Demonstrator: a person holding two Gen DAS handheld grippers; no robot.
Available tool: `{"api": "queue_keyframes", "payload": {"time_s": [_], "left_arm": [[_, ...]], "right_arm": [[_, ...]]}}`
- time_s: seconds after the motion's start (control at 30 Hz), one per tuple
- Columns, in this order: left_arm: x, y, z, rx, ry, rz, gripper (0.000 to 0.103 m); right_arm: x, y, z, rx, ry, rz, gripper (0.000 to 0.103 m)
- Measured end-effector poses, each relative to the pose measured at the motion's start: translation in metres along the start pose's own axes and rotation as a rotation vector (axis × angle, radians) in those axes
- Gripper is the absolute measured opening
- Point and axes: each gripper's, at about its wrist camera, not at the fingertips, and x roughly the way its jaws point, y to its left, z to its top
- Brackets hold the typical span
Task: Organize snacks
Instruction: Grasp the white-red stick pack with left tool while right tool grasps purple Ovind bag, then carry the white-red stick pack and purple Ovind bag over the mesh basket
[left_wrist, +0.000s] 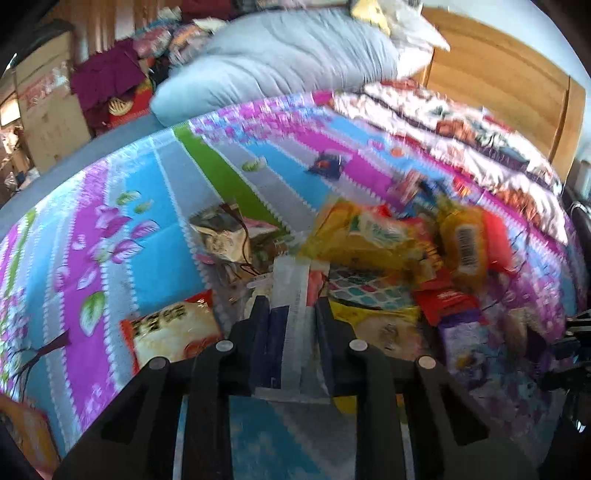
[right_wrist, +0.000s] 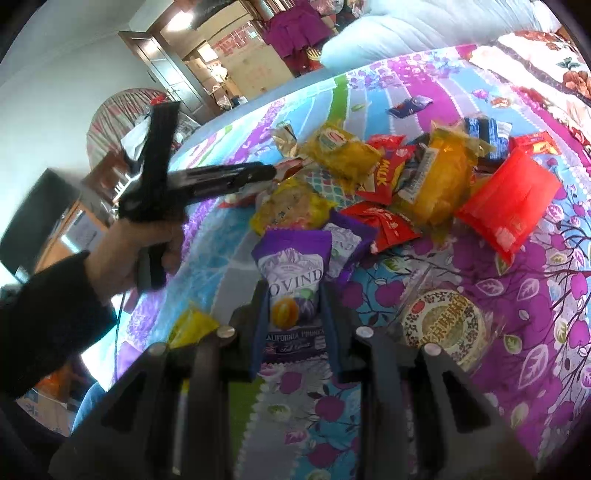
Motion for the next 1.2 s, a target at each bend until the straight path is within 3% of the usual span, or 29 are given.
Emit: {"api": "queue_keyframes", "payload": {"time_s": [0.13, 0.27, 0.37, 0.43, 0.53, 0.6, 0.67, 0.77, 0.97, 1.2], "left_arm": [[-0.044, -0.012, -0.008, 0.005, -0.049, 0.007, 0.025], [-0.074, -0.016, -0.04, 0.0, -0.018, 0.011, 0.025], [-0.054, -0.015, -0.069, -0.004, 0.09, 0.008, 0.026], [-0.043, -0.018, -0.081, 0.001, 0.12, -0.005, 0.026], [-0.029, -0.019, -0.089, -0.019, 0.136, -0.007, 0.041], [-0.023, -0.018, -0.091, -0.041, 0.141, -0.01, 0.041], [-0.017, -0.016, -0.093, -0.053, 0.15, -0.002, 0.027], [-0.028, -0.02, -0.09, -0.055, 0.123, 0.046, 0.027], [-0.121, -0.008, -0.071, -0.086, -0.022, 0.223, 0.027], [-0.247, 0.036, -0.085, -0.201, -0.128, 0.413, 0.027]], "right_arm": [[-0.005, 0.012, 0.004, -0.021, -0.009, -0.002, 0.028], [-0.014, 0.028, 0.006, -0.045, -0.019, 0.006, 0.028], [-0.011, 0.036, 0.001, -0.059, 0.0, 0.007, 0.028], [-0.011, 0.039, -0.002, -0.062, 0.005, 0.007, 0.028], [-0.011, 0.041, -0.004, -0.06, 0.009, 0.001, 0.028], [-0.01, 0.04, -0.003, -0.058, 0.013, -0.008, 0.028], [-0.008, 0.039, -0.001, -0.059, 0.016, -0.019, 0.028], [-0.01, 0.043, 0.003, -0.061, 0.006, -0.027, 0.028], [-0.014, 0.08, 0.02, -0.123, -0.027, 0.0, 0.028], [-0.011, 0.176, 0.045, -0.273, -0.064, 0.1, 0.028]]}}
